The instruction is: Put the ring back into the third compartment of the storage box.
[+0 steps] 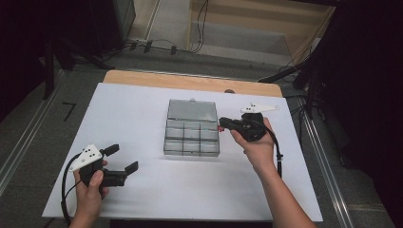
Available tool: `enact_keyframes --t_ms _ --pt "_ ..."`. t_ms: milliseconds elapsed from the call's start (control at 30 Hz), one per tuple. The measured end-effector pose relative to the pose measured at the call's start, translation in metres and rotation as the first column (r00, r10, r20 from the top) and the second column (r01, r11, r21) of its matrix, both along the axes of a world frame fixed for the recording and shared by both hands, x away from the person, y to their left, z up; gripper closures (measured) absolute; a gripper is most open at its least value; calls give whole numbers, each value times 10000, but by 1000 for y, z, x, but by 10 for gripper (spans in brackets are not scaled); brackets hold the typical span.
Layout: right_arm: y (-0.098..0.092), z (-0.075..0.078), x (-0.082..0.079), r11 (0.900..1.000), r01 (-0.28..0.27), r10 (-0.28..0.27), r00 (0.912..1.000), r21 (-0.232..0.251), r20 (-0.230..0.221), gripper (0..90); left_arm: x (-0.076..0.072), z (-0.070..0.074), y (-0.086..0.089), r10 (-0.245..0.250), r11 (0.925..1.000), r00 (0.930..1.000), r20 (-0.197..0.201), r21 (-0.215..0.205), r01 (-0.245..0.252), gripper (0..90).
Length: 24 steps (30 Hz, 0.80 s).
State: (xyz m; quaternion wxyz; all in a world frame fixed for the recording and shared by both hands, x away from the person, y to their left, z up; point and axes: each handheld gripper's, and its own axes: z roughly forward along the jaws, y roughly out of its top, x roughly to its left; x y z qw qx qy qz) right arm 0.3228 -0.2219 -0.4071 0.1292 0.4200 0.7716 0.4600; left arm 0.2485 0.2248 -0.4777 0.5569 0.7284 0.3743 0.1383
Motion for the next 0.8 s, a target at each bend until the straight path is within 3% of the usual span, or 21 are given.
enact_keyframes --t_ms 800 --pt "15 -9 23 9998 137 -140 9998 -170 -141 840 0 0 0 -1 10000 10000 23 15 1 0"
